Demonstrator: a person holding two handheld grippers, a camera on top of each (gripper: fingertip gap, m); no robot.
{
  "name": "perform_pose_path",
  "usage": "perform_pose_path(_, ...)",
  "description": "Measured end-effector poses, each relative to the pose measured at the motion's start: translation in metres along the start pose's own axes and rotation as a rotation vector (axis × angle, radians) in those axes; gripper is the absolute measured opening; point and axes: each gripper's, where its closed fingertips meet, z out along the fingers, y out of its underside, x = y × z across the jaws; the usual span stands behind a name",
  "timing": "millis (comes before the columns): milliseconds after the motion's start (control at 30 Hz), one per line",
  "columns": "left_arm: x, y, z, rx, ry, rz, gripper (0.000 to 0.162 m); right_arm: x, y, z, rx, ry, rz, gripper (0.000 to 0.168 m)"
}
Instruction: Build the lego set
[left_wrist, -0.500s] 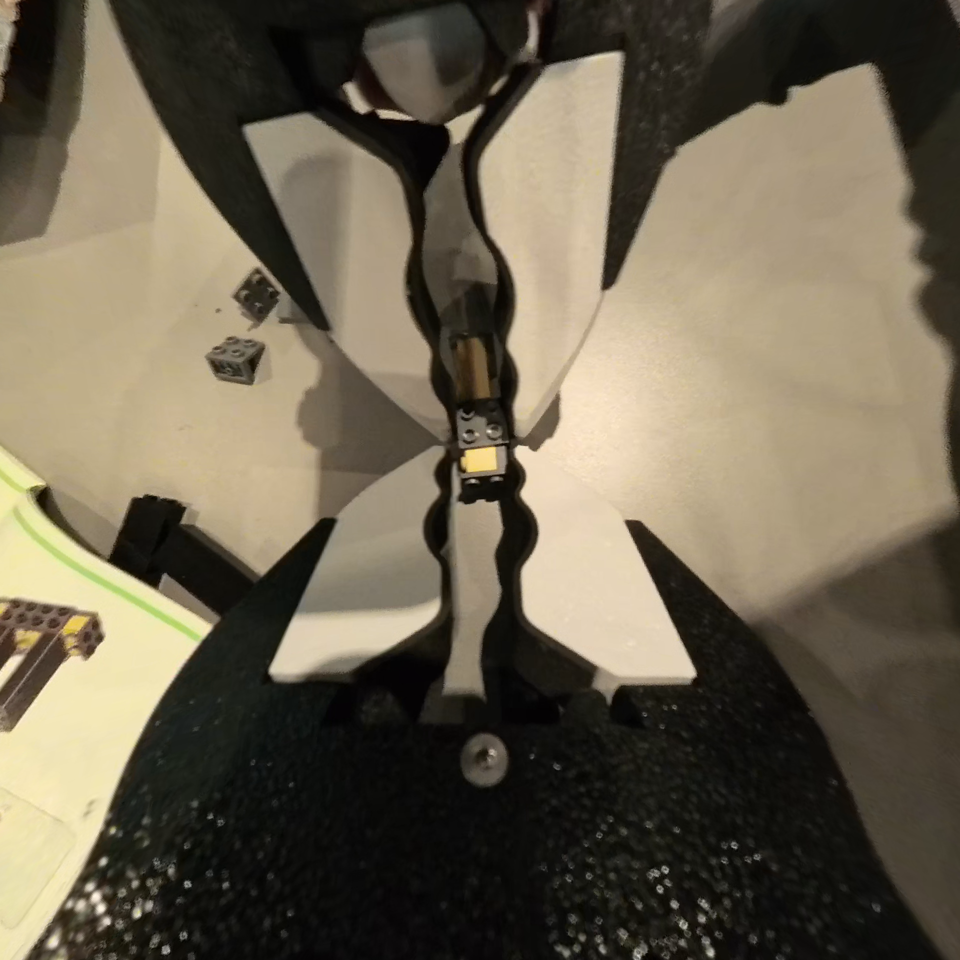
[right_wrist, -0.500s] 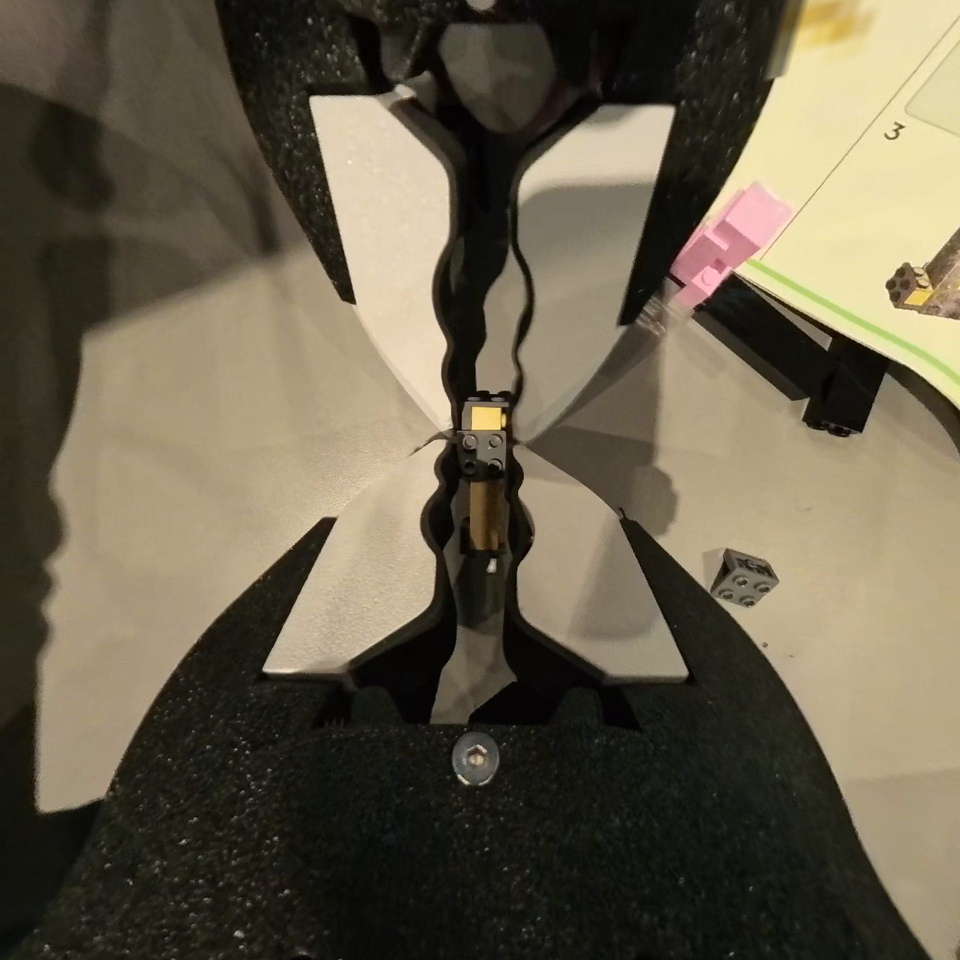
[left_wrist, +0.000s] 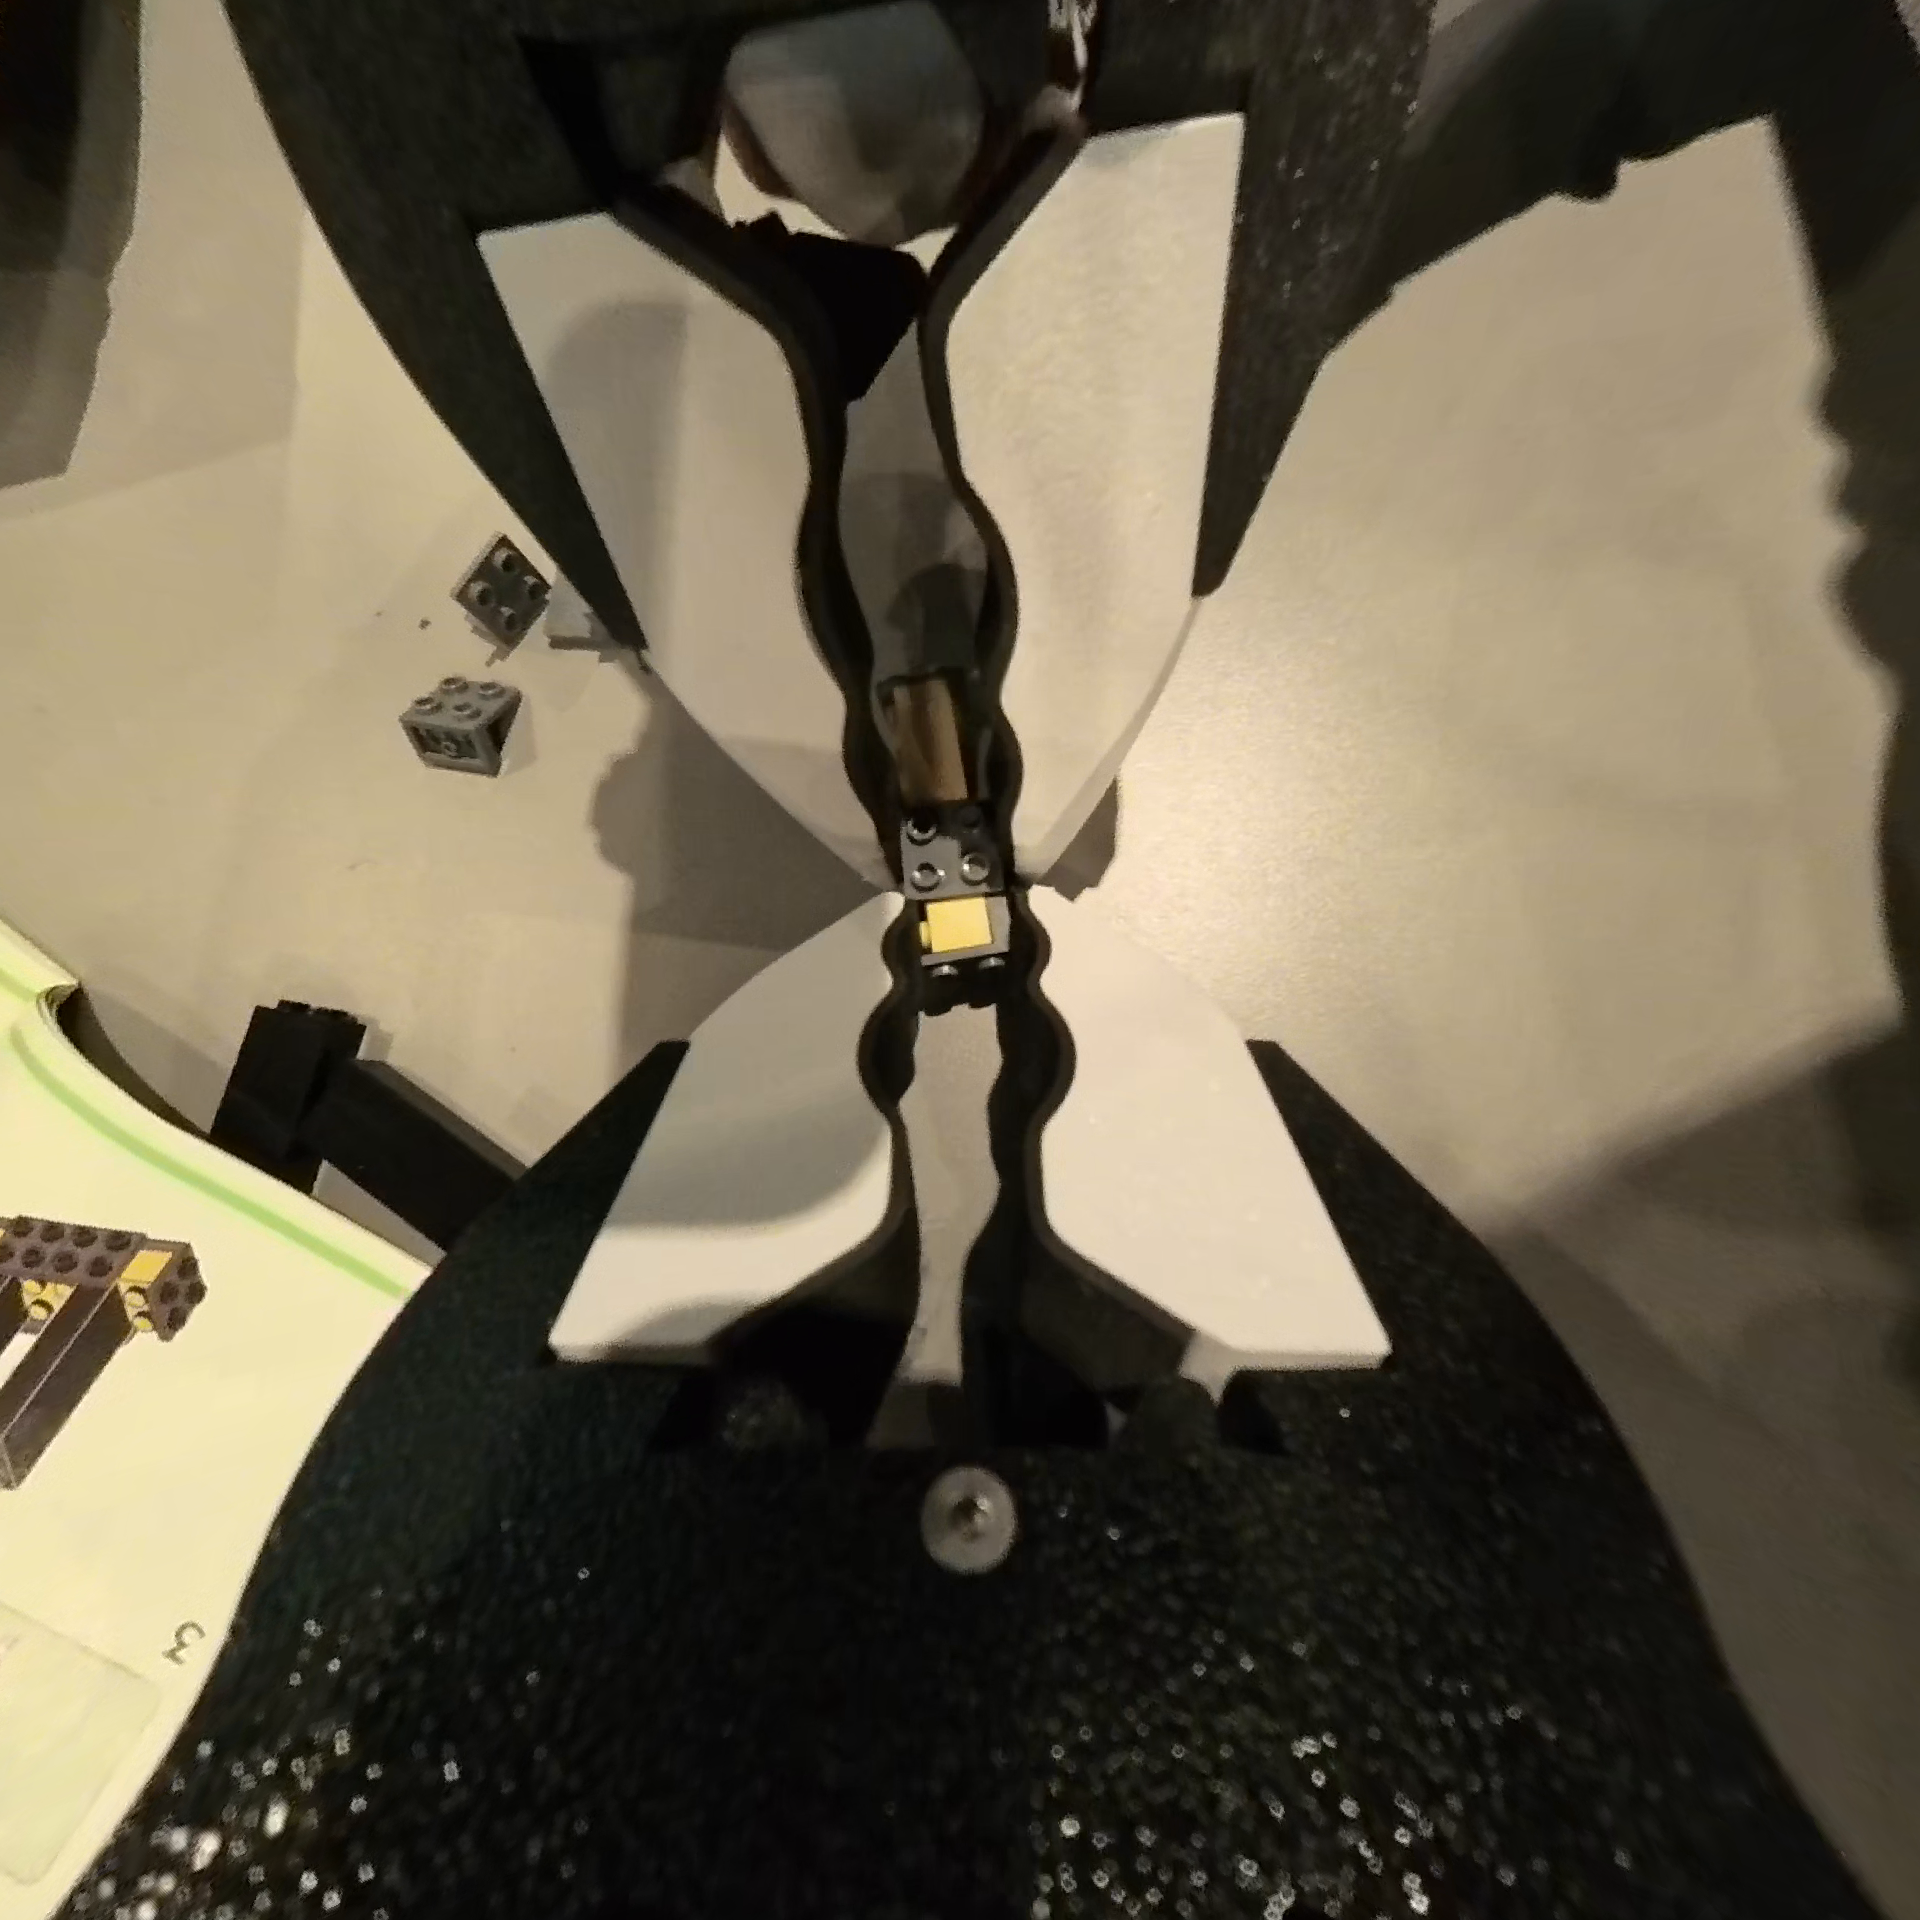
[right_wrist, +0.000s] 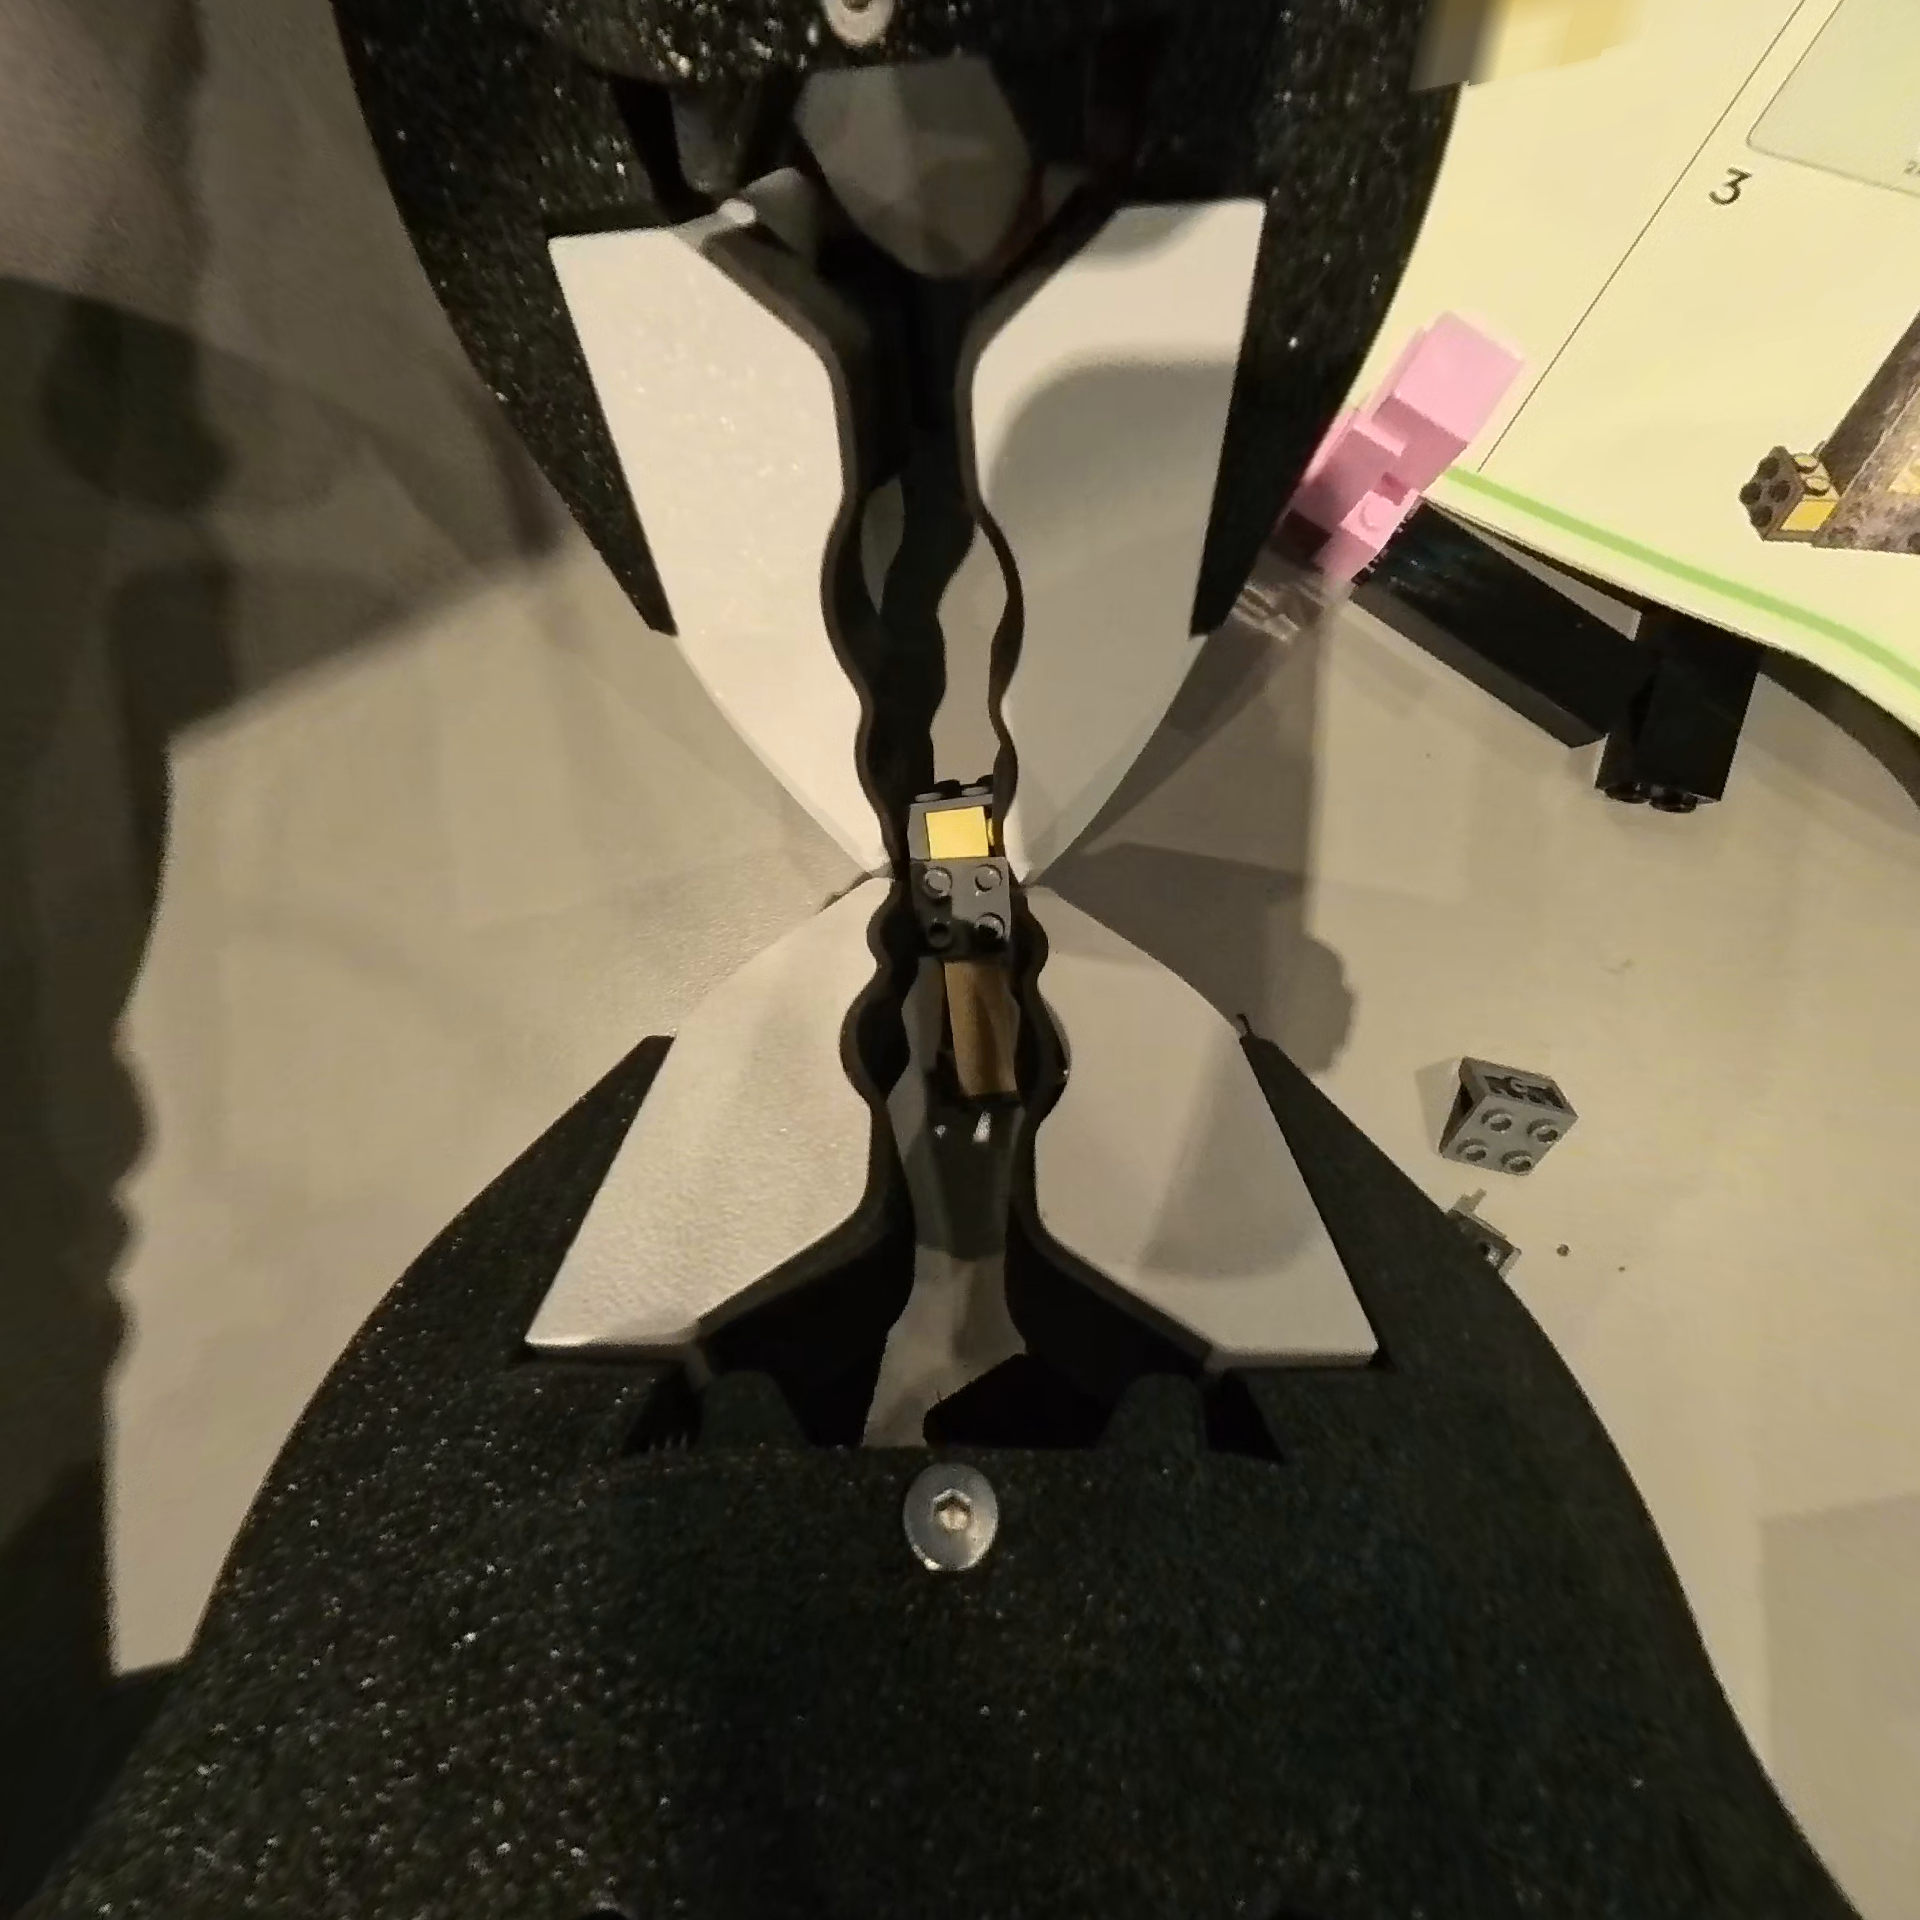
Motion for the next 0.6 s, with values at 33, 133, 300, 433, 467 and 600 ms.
perform_pose_path(33,0.000,0.000,0.000,0.000,0.002,-0.001,0.016,0.000,0.000,0.000,-0.002,0.001,-0.002,0.017)
perform_pose_path(133,0.000,0.000,0.000,0.011,0.008,-0.006,0.016,0.000,0.000,0.000,-0.004,0.012,-0.030,0.017)
perform_pose_path(300,0.000,-0.001,0.001,0.022,0.010,-0.025,0.016,0.004,-0.002,-0.002,0.017,0.069,-0.073,0.026)
perform_pose_path(433,0.000,-0.001,0.001,0.031,0.009,-0.025,0.016,0.005,-0.002,-0.007,0.065,0.102,-0.053,0.035)
perform_pose_path(467,0.000,-0.001,0.001,0.032,0.010,-0.027,0.016,0.006,-0.002,-0.009,0.081,0.118,-0.051,0.035)
perform_pose_path(600,0.000,-0.002,0.001,0.047,0.004,-0.013,0.017,0.003,0.000,-0.009,0.137,0.134,-0.034,0.033)
